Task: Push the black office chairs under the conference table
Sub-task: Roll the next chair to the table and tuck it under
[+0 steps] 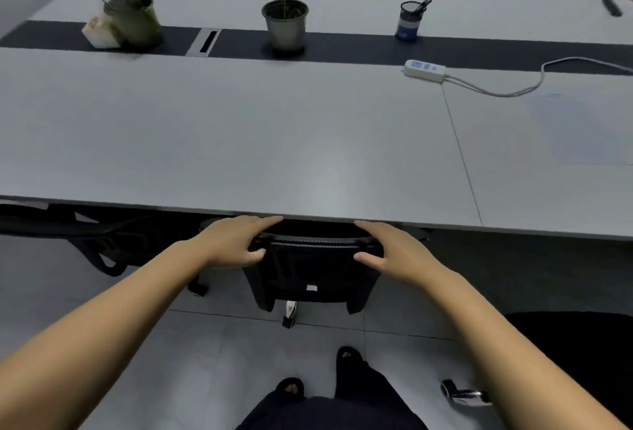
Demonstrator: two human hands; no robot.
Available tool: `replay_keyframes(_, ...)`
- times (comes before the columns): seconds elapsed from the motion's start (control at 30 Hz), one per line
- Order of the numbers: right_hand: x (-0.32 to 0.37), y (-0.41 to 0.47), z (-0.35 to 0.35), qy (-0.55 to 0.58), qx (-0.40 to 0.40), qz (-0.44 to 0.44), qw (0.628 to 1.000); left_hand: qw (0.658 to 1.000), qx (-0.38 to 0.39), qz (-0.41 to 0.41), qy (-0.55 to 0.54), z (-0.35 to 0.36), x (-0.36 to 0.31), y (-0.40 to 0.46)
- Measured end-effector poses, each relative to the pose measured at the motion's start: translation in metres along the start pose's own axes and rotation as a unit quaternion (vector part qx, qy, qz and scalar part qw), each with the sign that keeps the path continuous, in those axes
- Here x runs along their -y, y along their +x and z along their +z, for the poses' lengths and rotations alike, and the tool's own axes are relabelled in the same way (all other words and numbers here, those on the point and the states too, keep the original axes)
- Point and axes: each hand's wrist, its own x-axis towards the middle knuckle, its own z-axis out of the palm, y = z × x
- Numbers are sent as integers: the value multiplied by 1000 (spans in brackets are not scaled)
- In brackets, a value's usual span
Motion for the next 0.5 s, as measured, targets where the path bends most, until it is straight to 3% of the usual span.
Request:
replay_keyframes(0.1, 19, -42, 3, 124, -74, 47, 988, 984, -90, 21, -153, -8, -13, -44)
replay_keyframes(0.23, 45, -107, 25, 267, -172, 107, 942, 921, -193, 40, -337, 1, -18, -104)
replay_keyframes(0.33, 67, -153, 50, 347, -254, 149, 891, 887, -218, 22, -406, 18, -17, -139)
replay_keyframes(0.5, 103, -209, 94, 420, -359, 221, 804, 868, -216, 40, -446, 53, -34, -158)
